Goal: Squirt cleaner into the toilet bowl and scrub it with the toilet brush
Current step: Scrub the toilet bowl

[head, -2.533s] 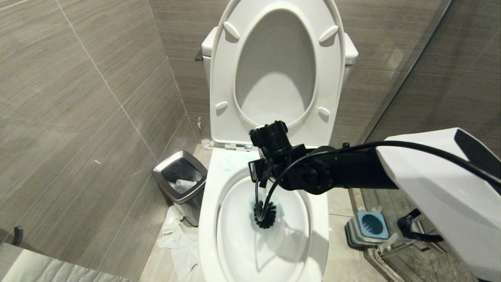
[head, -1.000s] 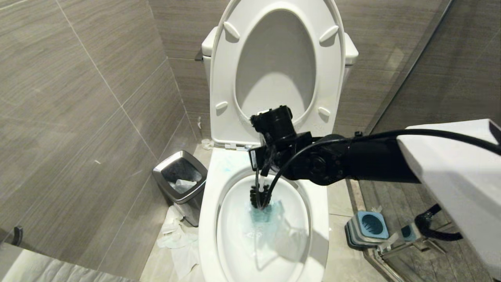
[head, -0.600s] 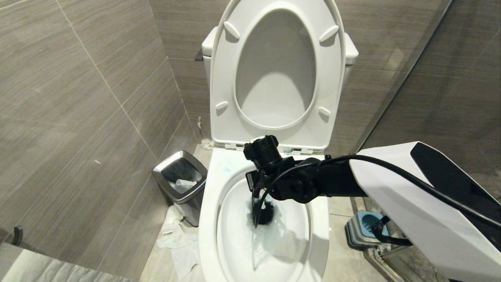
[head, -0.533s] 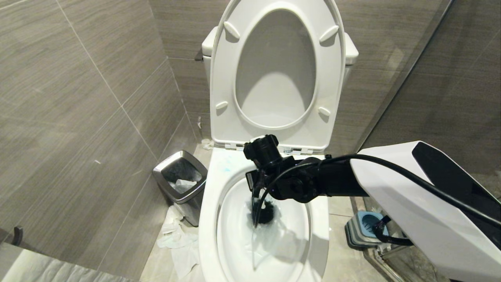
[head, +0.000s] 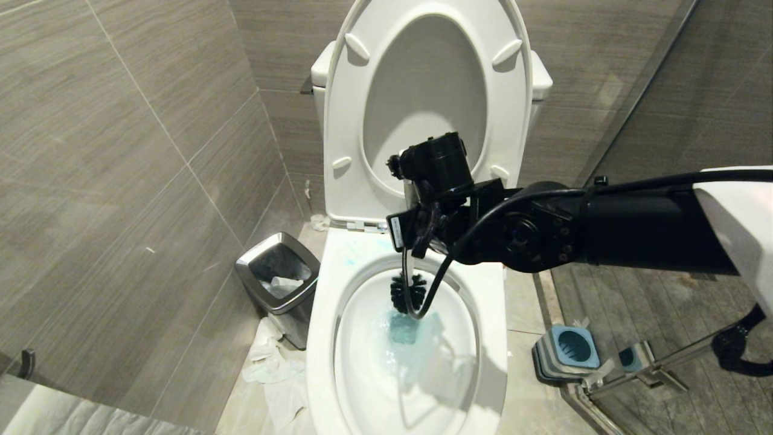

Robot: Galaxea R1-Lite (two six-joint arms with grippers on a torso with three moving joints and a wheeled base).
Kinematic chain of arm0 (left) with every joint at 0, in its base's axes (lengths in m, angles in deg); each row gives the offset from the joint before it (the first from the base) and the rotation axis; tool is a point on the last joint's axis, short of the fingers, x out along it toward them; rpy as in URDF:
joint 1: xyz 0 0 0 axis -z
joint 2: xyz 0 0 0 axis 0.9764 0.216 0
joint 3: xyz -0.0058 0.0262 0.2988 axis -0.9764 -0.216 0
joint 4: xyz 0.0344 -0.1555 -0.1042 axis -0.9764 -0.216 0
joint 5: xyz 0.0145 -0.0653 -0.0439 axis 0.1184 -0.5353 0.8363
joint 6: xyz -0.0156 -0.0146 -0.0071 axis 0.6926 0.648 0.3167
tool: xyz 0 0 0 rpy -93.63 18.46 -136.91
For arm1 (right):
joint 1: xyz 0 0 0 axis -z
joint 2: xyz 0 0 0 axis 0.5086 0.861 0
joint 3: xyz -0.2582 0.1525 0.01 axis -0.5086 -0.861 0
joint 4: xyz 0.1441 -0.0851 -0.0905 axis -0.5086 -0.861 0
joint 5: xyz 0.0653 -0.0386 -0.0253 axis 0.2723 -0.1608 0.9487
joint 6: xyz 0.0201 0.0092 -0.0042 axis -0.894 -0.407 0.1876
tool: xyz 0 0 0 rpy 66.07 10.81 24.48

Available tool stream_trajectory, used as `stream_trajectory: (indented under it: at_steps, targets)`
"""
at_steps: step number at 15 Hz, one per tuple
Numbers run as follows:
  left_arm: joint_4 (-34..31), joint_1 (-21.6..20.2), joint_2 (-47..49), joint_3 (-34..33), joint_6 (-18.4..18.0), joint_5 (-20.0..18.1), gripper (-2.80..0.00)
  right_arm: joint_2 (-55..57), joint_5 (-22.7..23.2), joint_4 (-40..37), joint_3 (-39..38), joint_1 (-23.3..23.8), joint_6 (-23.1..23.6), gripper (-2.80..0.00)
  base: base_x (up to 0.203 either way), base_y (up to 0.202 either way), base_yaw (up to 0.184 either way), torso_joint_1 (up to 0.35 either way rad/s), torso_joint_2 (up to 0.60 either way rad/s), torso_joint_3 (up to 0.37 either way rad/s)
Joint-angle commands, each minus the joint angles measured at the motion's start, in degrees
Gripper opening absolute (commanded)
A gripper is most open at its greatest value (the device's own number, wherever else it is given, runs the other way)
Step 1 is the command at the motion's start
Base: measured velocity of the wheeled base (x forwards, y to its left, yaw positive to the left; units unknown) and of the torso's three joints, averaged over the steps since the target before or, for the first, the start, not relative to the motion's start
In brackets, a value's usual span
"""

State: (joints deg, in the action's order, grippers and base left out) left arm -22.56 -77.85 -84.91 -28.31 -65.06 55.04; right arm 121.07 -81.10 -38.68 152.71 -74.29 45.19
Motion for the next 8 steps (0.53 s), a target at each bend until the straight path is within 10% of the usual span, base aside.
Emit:
stream_trajectory:
  at_steps: [1,8]
  targets:
    - [0.05,-0.02,0.05,-0.44,0.11,0.02,-2.8,-2.18,-0.1,-0.11,-0.18,-0.05,-0.03,-2.8,0.0,0.0,0.0,0.0,0.0,0.0]
    - [0.05,-0.02,-0.04,-0.44,0.02,0.02,-2.8,9.18,-0.12,0.4,1.63,0.65,-0.42,-2.8,0.0,0.0,0.0,0.0,0.0,0.0]
